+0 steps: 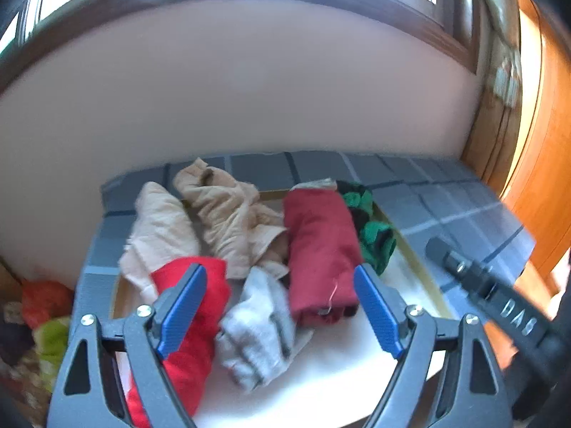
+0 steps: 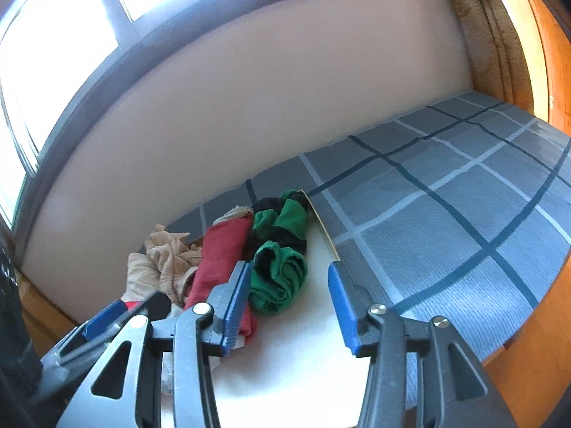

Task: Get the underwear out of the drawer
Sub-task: 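Open both tools to drop the socks onto the white tray, then move both open tools back down over the open drawer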

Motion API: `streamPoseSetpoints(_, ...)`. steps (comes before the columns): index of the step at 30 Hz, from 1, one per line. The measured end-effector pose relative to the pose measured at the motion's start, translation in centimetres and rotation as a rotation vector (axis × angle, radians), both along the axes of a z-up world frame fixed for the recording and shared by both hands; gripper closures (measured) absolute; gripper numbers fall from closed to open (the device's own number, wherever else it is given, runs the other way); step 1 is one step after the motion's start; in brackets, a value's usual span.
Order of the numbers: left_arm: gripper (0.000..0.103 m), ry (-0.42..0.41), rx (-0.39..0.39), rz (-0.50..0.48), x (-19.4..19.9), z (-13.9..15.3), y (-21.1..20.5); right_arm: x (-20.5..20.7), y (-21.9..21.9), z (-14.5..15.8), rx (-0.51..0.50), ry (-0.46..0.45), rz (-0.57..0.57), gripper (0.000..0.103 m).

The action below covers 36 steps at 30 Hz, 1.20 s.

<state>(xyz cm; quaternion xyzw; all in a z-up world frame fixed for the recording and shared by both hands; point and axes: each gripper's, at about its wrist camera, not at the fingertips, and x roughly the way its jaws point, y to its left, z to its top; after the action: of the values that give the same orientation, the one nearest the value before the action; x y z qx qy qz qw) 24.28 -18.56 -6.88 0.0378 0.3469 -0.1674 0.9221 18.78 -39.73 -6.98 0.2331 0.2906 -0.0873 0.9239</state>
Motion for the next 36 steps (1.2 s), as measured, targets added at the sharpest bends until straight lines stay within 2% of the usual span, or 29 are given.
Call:
streamPoseSetpoints(3,0.018,-0.001,0.038,-0.007,-1.1,-0.4,0.2,-0.9,0.5,0.3,-0.007,0.002,0.005,0.055)
streamPoseSetpoints(7,0.018,0.014,0.041,0.007,-2.5,-1.1,1.6,-1.9,1.8,0.4,-0.041,0.007,0.022,0.055)
streamPoseSetpoints(14,0.018,-0.006,0.089,0.038,-4.8,-1.9,4.5,-4.2,4.4,1.0,-0.17,0.0,0.025,0.055)
streamPoseSetpoints(23,0.018,-0.006,0.111,0.013,-7.2,-2.8,7.1,-7.0,6.1,0.0,-0.198,0.036,0.053,0.055)
streamPoseSetpoints(36,0.018,0.101,0.151,-0.097,-10.7,-5.7,7.7,-11.6,7.5,-2.1,-0.202,0.134,0.086,0.055)
